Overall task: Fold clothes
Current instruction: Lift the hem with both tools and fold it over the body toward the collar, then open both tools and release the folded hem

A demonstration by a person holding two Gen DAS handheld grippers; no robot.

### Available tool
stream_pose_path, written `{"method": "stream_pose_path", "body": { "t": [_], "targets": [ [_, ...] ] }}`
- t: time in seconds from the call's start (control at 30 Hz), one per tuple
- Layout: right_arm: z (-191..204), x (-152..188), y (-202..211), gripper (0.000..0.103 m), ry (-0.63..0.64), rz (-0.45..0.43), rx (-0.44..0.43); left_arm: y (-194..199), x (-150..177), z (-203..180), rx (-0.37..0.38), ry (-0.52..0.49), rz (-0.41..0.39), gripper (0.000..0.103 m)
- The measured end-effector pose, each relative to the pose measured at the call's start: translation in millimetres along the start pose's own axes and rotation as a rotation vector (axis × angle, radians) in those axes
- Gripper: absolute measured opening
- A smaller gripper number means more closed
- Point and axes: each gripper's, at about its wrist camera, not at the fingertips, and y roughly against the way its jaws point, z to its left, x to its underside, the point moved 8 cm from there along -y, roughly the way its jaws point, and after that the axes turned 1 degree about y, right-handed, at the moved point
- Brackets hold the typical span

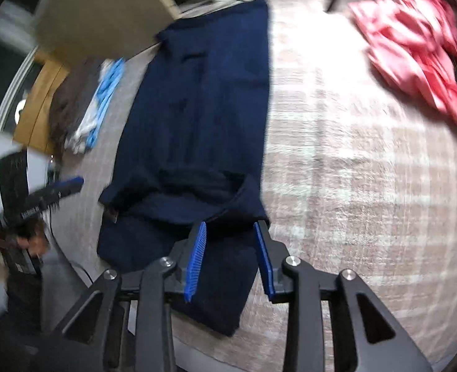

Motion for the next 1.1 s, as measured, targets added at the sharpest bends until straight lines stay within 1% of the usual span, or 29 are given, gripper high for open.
{"method": "stream_pose_path", "body": {
  "t": [0.07,0.1,0.13,0.2,0.23,0.3,0.33,0.37,0.43,0.47,0.53,0.57,0.63,0.67,0.7,0.73,0.77,0.83,0.87,0.9,0.93,0.97,1.0,1.03,1.07,1.1],
  "targets": [
    [9,7,-8,0.032,0.048,0.019,0.001,-4,14,-19,0.073,-0.075,0.045,0.024],
    [12,10,-15,0.032,0.063,0.036,-0.001,-11,22,-31,0.105,-0.125,0.083,0.024],
    [16,13,-23,0.032,0.077,0.052,-0.003,-17,28,-38,0.108,-0.166,0.116,0.024],
    [22,18,-38,0.032,0.107,0.085,-0.008,-38,33,-37,0.061,-0.203,0.179,0.024],
    [27,17,-44,0.032,0.113,0.094,-0.019,-47,31,-34,0.052,-0.201,0.2,0.024],
    [34,13,-58,0.032,0.143,0.114,-0.033,-63,20,-28,0.066,-0.201,0.222,0.024],
    [33,10,-63,0.032,0.153,0.13,-0.019,-69,13,-23,0.045,-0.21,0.225,0.023],
    [32,6,-68,0.03,0.162,0.146,-0.005,-72,2,-16,0.012,-0.212,0.221,0.023],
    [20,-18,-56,0.03,0.098,0.061,0.028,-62,-29,-7,-0.025,-0.179,0.149,0.023],
    [14,-31,-49,0.032,0.065,0.017,0.044,-50,-45,-4,-0.031,-0.158,0.094,0.023],
    [-1,-45,-21,0.032,0.0,-0.078,0.035,-28,-58,-2,-0.034,-0.159,0.033,0.025],
    [-1,-42,-15,0.032,0.014,-0.075,0.037,-17,-63,-1,-0.035,-0.163,0.007,0.025],
    [-1,-33,-8,0.032,0.05,-0.057,0.048,-9,-52,-5,-0.009,-0.204,0.027,0.025],
    [2,-27,-9,0.032,0.071,-0.036,0.044,-14,-44,-12,0.012,-0.228,0.054,0.025],
    [9,-22,-18,0.032,0.088,-0.007,0.03,-22,-36,-19,0.035,-0.254,0.084,0.027],
    [16,-17,-27,0.032,0.105,0.021,0.015,-29,-28,-27,0.058,-0.28,0.114,0.027],
    [20,-14,-36,0.032,0.118,0.047,0.005,-36,-26,-26,0.057,-0.275,0.128,0.027],
    [25,-14,-58,0.033,0.131,0.09,0.015,-50,-24,-19,0.038,-0.245,0.144,0.028],
    [25,-20,-63,0.032,0.128,0.082,0.016,-56,-23,-16,0.028,-0.23,0.152,0.027],
    [24,-27,-68,0.032,0.124,0.074,0.017,-63,-23,-12,0.019,-0.215,0.16,0.017],
    [18,-33,-61,0.032,0.096,0.047,0.032,-70,-22,-9,0.009,-0.2,0.167,0.017],
    [12,-40,-54,0.032,0.067,0.019,0.048,-65,-23,-3,-0.009,-0.185,0.154,0.017],
    [5,-44,-38,0.035,0.052,-0.026,0.084,-56,-24,3,-0.029,-0.169,0.133,0.018],
    [1,-42,-24,0.037,0.046,-0.058,0.095,-46,-25,9,-0.05,-0.153,0.111,0.021],
    [-3,-39,-10,0.045,0.04,-0.089,0.104,-36,-21,13,-0.067,-0.144,0.096,0.023],
    [-8,-30,2,0.054,0.025,-0.103,0.113,-24,-15,15,-0.084,-0.138,0.083,0.027]
  ]
}}
